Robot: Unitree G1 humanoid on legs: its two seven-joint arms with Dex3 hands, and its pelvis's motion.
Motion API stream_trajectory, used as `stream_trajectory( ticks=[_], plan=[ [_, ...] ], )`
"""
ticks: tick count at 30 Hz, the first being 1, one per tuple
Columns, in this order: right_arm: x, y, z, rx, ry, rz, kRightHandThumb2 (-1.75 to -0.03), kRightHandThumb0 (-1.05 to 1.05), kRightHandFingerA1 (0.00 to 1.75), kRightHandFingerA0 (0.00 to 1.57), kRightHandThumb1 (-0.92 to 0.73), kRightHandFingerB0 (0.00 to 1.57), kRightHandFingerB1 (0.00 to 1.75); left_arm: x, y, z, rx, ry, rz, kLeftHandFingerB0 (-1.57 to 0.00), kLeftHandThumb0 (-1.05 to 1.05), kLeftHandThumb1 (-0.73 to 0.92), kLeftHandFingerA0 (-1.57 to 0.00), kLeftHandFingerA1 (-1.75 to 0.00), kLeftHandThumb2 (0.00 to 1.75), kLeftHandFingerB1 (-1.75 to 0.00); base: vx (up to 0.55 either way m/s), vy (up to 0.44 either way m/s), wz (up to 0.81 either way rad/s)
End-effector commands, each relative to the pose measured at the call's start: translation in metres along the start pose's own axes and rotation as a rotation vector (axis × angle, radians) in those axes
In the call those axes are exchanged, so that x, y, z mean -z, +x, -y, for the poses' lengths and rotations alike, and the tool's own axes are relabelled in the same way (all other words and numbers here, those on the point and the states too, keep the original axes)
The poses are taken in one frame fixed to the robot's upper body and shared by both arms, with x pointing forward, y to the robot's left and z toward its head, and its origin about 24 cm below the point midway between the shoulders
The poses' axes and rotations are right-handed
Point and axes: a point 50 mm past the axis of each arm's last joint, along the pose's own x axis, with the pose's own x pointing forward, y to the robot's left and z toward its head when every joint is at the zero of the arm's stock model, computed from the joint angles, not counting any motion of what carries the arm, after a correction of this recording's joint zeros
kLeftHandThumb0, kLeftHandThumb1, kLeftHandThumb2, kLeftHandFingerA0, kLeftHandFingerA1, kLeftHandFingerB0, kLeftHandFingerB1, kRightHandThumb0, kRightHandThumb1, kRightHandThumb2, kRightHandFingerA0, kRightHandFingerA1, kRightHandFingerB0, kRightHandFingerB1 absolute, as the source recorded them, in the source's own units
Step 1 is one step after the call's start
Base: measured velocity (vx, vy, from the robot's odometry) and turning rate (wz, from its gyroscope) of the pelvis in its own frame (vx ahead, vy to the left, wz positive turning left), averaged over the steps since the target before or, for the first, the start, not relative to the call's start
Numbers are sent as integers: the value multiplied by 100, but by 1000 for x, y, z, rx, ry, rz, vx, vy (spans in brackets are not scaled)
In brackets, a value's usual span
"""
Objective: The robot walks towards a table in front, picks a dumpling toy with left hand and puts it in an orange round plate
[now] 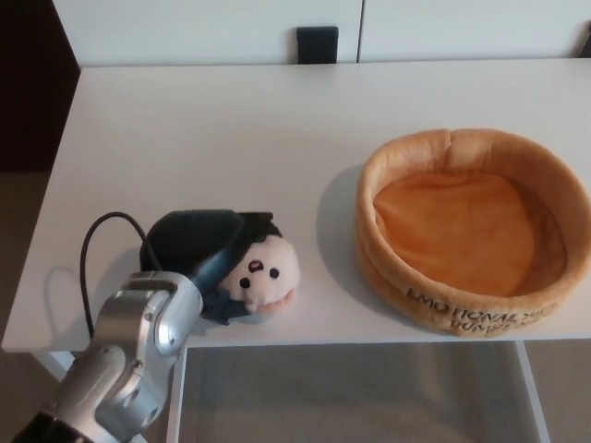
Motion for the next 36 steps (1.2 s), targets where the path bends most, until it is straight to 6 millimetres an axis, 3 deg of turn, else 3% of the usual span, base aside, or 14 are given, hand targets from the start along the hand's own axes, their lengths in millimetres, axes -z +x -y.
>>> stream_trajectory(
  ticks=[1, 5, 7, 8, 15, 17, 19, 24, 25, 27, 30, 34, 35, 36],
  plan=[
    [7, -2, 8, 26, -2, -16, -58, -49, 69, 70, -59, 45, 36, -1, 0, -54, -158, -621, 71, -92, -28, 69, -99, -50, 61, -52, 0, 0, 0],
    [6, -2, 8, 21, -8, -10, -83, -53, 69, 62, -46, 37, 50, -5, -1, -85, -241, -745, 116, -90, -34, 53, -91, -65, 83, -68, 0, 0, 0],
    [7, -2, 8, 21, -18, -6, -85, -53, 68, 60, -46, 35, 50, -7, -2, -94, -257, -762, 144, -95, -25, 68, -99, -49, 60, -53, 0, 0, 0],
    [5, -2, 10, 23, -22, -6, -58, -51, 61, 66, -59, 45, 36, -10, -1, -107, -276, -789, 188, -96, -25, 69, -98, -48, 60, -53, 0, 0, 0],
    [5, -2, 10, 30, 5, -15, -58, -50, 69, 68, -58, 46, 36, -38, 0, -147, -321, -844, 293, -96, -19, 67, -108, -52, 60, -56, 0, 0, 0],
    [6, -2, 9, 29, -7, -19, -83, -54, 77, 70, -46, 39, 50, -49, 4, -151, -321, -819, 296, -96, -22, 65, -105, -53, 60, -55, 0, 0, 0],
    [7, -2, 9, 27, -11, -15, -58, -50, 65, 68, -58, 44, 36, -59, 8, -153, -310, -754, 296, -95, -26, 63, -102, -54, 59, -54, 0, 0, 0],
    [5, -2, 9, 26, -9, -7, -57, -49, 65, 67, -58, 45, 36, -84, 16, -149, -331, -527, 299, -92, -29, 60, -103, -55, 60, -52, 0, 0, 0],
    [5, -2, 9, 24, -8, -8, -84, -53, 69, 63, -47, 37, 50, -92, 20, -143, -324, -461, 306, -88, -23, 61, -98, -104, 58, -52, 0, 0, 0],
    [5, -2, 9, 21, -3, -11, -58, -48, 73, 70, -58, 46, 37, -107, 26, -129, -300, -330, 328, -87, -19, 61, -93, -116, 58, -53, 0, 0, 0],
    [5, -2, 9, 20, -3, -15, -84, -54, 70, 62, -47, 41, 52, -128, 34, -108, -270, -256, 350, -89, -21, 56, -96, -113, 57, -55, 0, 0, 0],
    [4, -2, 9, 19, -10, -5, -58, -48, 63, 66, -60, 46, 38, -146, 44, -90, -228, -199, 386, -92, -19, 61, -95, -106, 62, -59, 0, 0, 0],
    [3, -2, 10, 20, -12, 1, -85, -53, 72, 66, -47, 40, 52, -152, 46, -86, -219, -183, 392, -85, -30, 45, -98, -115, 82, -73, 0, 0, 0],
    [3, -2, 10, 21, -14, 3, -85, -53, 72, 66, -47, 40, 52, -154, 47, -84, -218, -178, 393, -85, -30, 45, -98, -115, 82, -73, 0, 0, 0]
  ],
)
